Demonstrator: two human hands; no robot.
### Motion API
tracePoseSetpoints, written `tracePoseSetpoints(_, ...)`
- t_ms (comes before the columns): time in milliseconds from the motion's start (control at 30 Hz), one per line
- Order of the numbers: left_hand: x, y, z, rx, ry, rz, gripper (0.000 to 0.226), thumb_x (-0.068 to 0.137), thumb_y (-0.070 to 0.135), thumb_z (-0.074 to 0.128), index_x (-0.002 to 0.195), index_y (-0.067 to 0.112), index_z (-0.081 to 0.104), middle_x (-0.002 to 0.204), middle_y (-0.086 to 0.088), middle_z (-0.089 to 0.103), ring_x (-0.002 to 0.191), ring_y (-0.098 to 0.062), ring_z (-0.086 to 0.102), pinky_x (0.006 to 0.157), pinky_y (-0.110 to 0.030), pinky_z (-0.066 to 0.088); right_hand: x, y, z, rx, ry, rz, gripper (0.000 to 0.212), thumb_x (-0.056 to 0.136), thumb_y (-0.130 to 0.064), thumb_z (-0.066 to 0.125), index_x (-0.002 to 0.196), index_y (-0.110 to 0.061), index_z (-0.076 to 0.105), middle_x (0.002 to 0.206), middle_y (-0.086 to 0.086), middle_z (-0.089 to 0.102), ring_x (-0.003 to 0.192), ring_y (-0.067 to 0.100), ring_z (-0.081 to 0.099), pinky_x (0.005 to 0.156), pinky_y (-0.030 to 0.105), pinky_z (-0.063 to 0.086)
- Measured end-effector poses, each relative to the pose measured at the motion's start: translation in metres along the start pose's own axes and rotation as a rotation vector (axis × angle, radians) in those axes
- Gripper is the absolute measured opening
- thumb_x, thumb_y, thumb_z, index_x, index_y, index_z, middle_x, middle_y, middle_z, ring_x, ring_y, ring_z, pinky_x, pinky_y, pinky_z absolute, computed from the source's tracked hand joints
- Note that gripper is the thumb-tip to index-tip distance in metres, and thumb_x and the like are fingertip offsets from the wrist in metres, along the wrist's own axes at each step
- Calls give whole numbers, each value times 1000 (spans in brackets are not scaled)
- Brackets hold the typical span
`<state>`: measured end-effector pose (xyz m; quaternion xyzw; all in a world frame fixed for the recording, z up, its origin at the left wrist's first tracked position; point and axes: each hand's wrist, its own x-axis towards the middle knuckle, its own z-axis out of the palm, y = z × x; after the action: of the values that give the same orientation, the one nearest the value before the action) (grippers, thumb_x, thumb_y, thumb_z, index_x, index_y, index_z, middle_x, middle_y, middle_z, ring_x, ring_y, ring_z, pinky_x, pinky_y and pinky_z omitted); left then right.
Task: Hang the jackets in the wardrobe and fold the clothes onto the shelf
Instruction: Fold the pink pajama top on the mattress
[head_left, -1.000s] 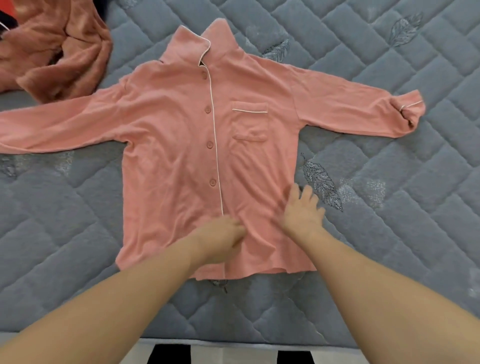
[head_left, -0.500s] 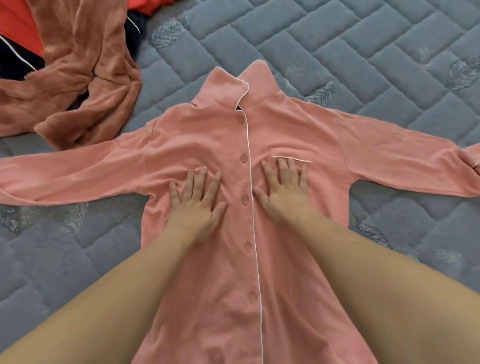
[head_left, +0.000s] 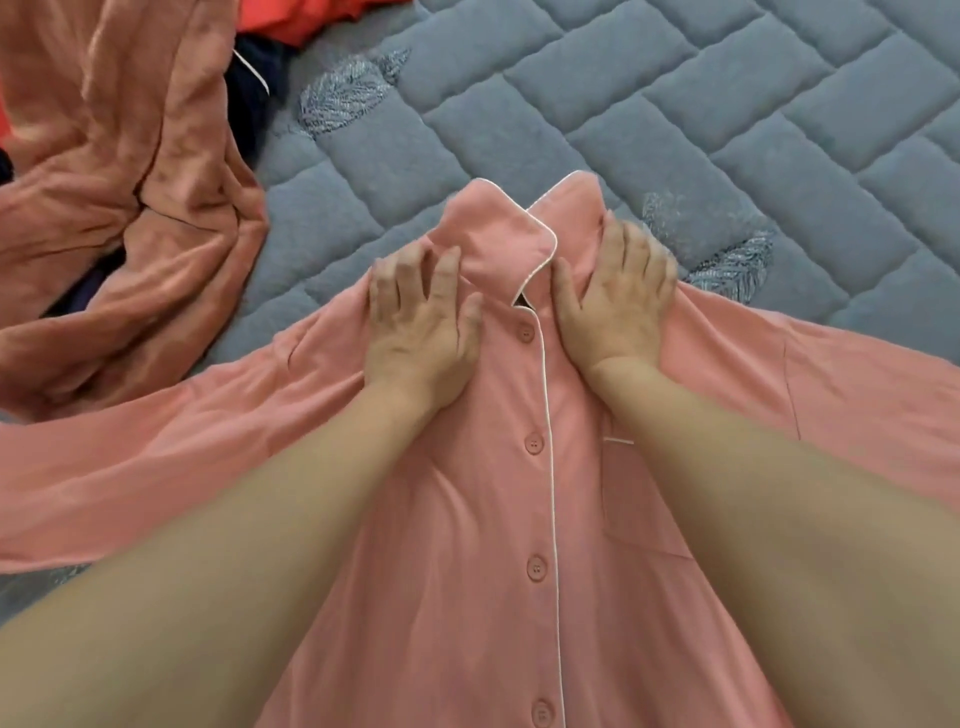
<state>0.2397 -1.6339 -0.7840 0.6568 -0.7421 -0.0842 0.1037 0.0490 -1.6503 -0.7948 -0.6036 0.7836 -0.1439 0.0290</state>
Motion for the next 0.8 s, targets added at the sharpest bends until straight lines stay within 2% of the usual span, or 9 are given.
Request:
tracePoseSetpoints(67,20,0,4,-2,3,-77,61,99,46,30,150,13,33,151,-14,32,139,-35,25,121,-48,6,-2,1,4,33,41,19,71,94,-57,33,150,-13,34,147,10,42,135,30,35,114,44,15)
tracePoseSetpoints(200,47,9,5,40,-55,-173,65,95,48,37,151,13,32,146,-11,37,133,-35,30,116,-49,14,8,4,3,99,21,135,74,91,-57,28,150,-13,35,154,7,37,139,27,33,115,41,16)
tracePoseSetpoints(333,48,8,4,13,11,-185,47,88,39,45,128,16,52,131,-11,49,122,-35,41,112,-49,22,8,4,5,142,54,153,56,89,-49,36,131,-18,54,151,3,42,137,27,36,114,43,20)
tracePoseSetpoints(500,47,10,9,-68,113,-112,31,81,20,50,109,9,59,118,-13,58,111,-38,50,106,-50,29,9,8,9,198,108,98,33,87,-36,52,111,-15,59,144,1,49,133,28,40,111,44,20)
tracePoseSetpoints(633,45,6,9,-207,190,-37,28,77,8,50,104,9,58,102,-10,59,103,-35,50,107,-47,29,7,9,8,319,164,61,27,85,-30,55,109,-19,60,134,-6,57,127,25,44,110,45,24)
tracePoseSetpoints(700,41,9,6,-286,207,-35,28,76,2,51,103,9,57,94,-2,55,104,-30,49,110,-49,27,6,10,7,392,179,80,27,85,-28,56,111,-22,62,126,-4,60,124,23,46,110,43,24)
tracePoseSetpoints(800,42,18,-13,-372,110,-127,46,74,1,48,116,16,55,100,7,46,112,-27,46,114,-50,22,5,10,-2,430,124,134,24,84,-26,60,108,-22,65,115,2,64,119,23,52,111,43,27)
